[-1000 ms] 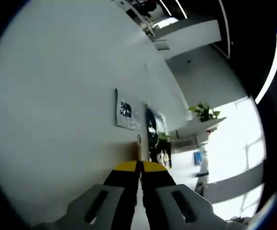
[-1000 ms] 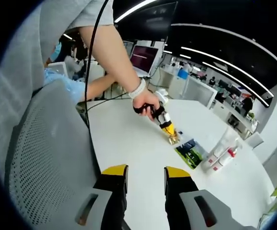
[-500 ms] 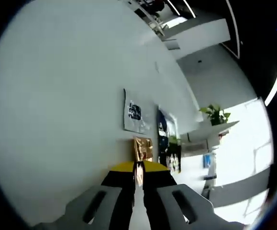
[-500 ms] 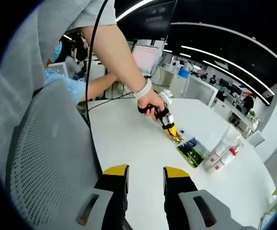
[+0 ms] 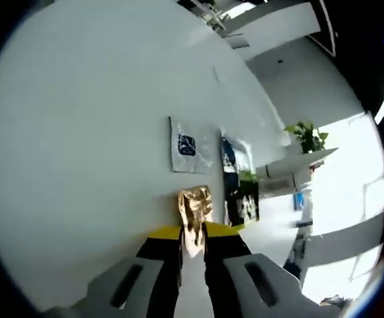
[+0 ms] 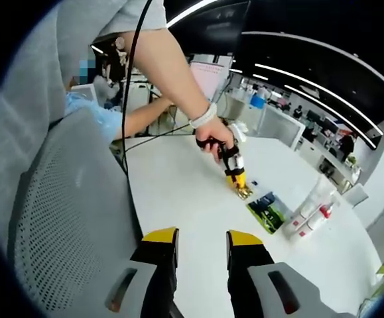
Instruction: Arrange the skincare products in the storage area until every visible bottle or jar stands upright without overlapping.
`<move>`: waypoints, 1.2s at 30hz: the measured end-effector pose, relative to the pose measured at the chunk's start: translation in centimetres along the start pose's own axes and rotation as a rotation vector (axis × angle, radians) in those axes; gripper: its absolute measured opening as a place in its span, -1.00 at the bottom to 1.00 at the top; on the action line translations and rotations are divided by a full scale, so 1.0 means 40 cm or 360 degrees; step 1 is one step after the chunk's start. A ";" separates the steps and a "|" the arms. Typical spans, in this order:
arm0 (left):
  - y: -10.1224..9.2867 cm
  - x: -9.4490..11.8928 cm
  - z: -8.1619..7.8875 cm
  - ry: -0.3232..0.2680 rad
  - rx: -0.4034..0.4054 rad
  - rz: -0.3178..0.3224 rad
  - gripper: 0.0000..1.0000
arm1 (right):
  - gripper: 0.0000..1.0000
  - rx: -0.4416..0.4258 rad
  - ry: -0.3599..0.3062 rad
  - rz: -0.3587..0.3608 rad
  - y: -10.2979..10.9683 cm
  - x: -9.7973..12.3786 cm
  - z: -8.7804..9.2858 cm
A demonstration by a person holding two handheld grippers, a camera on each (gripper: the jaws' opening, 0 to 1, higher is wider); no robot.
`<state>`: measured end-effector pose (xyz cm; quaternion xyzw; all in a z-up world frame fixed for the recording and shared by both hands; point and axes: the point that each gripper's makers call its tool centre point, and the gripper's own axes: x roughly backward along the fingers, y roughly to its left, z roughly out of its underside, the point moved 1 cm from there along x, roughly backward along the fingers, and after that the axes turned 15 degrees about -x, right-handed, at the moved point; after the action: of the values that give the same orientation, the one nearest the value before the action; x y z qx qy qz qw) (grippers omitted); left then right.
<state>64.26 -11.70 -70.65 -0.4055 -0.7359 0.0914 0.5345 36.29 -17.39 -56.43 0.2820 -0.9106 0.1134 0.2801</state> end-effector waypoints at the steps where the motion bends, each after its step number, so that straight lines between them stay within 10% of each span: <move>1: -0.005 -0.002 0.003 0.0045 -0.0082 -0.0009 -0.86 | -0.51 0.0011 0.0006 0.0003 0.000 0.000 0.001; 11: -0.002 0.005 -0.004 0.0256 -0.0472 -0.0168 -0.79 | -0.53 0.0007 0.0004 0.0009 -0.003 0.001 0.001; 36: 0.016 0.047 -0.074 -0.0017 -0.0704 -0.0273 -0.44 | -0.52 0.0010 0.0006 0.0004 -0.004 0.001 0.000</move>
<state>66.94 -10.88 -68.46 -0.4481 -0.7727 -0.1157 0.4345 36.36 -17.56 -56.41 0.2814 -0.9101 0.1171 0.2808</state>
